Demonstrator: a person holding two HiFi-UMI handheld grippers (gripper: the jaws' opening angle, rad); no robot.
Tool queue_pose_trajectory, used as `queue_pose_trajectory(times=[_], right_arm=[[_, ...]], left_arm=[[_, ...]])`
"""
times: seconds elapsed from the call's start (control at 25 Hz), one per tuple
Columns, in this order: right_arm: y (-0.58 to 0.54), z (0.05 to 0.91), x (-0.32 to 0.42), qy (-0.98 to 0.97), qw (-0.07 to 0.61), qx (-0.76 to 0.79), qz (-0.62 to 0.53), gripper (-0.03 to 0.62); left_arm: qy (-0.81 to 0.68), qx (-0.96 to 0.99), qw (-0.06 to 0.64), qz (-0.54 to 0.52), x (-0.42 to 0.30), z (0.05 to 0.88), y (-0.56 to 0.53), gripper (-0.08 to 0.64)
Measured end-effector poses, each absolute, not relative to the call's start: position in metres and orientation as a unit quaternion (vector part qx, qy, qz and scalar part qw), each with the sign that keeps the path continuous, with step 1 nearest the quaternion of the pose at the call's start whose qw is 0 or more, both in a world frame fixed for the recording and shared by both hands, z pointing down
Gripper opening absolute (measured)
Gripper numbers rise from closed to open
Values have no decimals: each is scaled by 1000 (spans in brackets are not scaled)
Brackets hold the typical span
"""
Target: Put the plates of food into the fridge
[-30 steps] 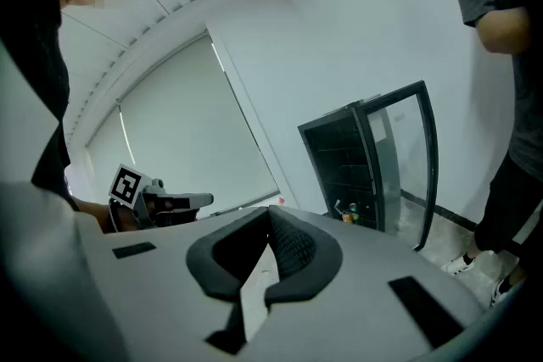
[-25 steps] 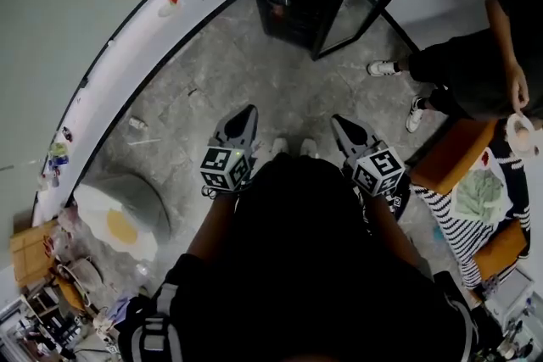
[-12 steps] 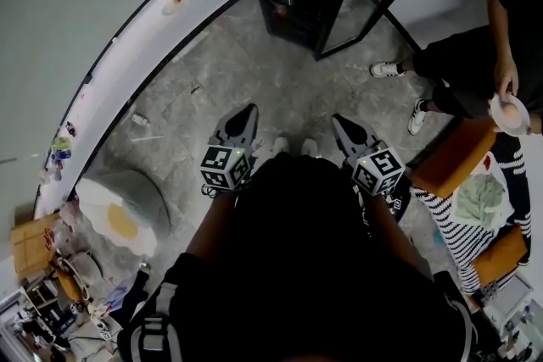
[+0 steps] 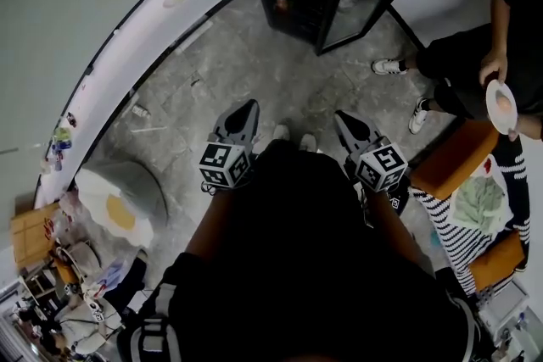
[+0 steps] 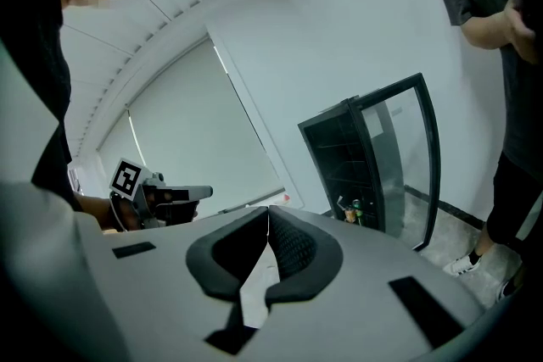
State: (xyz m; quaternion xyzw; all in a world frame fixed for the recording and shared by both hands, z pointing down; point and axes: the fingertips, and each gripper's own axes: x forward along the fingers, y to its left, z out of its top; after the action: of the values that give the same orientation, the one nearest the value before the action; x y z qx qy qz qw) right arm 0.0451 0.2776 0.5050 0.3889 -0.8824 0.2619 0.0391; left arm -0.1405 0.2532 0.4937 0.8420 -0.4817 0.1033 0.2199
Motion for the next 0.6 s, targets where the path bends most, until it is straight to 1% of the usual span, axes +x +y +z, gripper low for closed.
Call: queue_pose_trajectory(times=[0.6], right_arm=[[262,512,61,-877,46,395,269,25]], left_arm=[[-487,841,215,101,-132,493,235,23]])
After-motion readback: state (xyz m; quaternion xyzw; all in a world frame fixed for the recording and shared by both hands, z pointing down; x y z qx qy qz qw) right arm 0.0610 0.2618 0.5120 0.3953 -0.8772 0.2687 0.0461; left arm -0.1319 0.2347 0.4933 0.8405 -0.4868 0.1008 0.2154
